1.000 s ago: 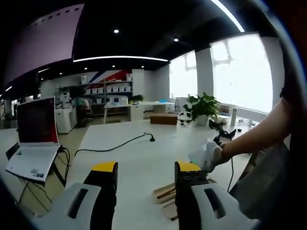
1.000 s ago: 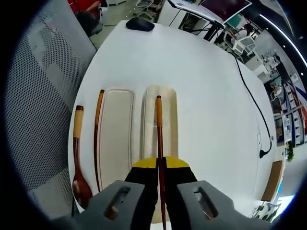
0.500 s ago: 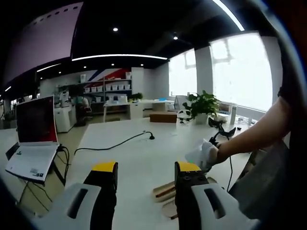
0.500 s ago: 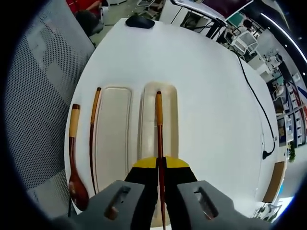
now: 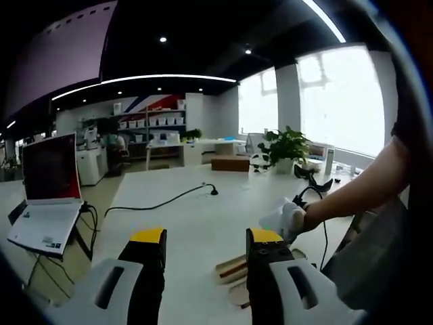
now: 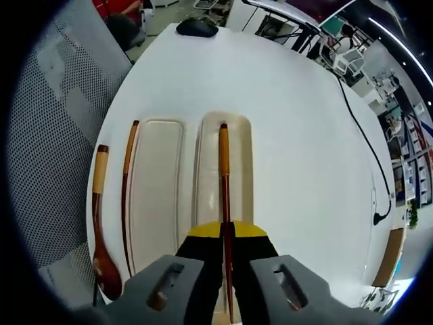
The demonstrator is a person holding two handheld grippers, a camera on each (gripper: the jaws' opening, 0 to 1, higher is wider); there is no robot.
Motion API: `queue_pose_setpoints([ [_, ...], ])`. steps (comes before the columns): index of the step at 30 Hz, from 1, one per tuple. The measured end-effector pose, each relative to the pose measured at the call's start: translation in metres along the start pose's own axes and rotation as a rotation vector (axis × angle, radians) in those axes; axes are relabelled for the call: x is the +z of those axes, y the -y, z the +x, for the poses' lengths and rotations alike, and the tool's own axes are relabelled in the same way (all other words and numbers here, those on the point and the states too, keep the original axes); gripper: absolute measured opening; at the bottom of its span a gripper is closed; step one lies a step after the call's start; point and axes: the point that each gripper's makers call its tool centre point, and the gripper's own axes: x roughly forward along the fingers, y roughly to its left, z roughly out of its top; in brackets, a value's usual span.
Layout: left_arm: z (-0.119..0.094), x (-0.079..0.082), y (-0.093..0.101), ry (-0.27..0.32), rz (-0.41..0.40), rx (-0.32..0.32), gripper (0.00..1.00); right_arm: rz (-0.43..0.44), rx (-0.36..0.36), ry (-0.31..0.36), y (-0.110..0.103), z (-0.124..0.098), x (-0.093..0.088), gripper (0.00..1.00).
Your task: Arrange the utensils inside the cutlery case until each visible utensil rests in its matching compartment.
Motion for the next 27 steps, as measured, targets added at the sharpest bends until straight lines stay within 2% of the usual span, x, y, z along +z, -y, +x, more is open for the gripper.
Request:
queue_pose_setpoints([
  [19,0.0007,-0.0013,-0.0001,-0.008,0.003,-0.002,0.48,-0.002,-0.002,0.018,-0.0012,0.0052,-0.0020,0.00],
  [27,0.0010,-0.0009,0.0008,-0.005,0.000,-0.002,0.48,0.085,-0.002,0.042,0.0032,0.0009,-0.0004,0.00],
])
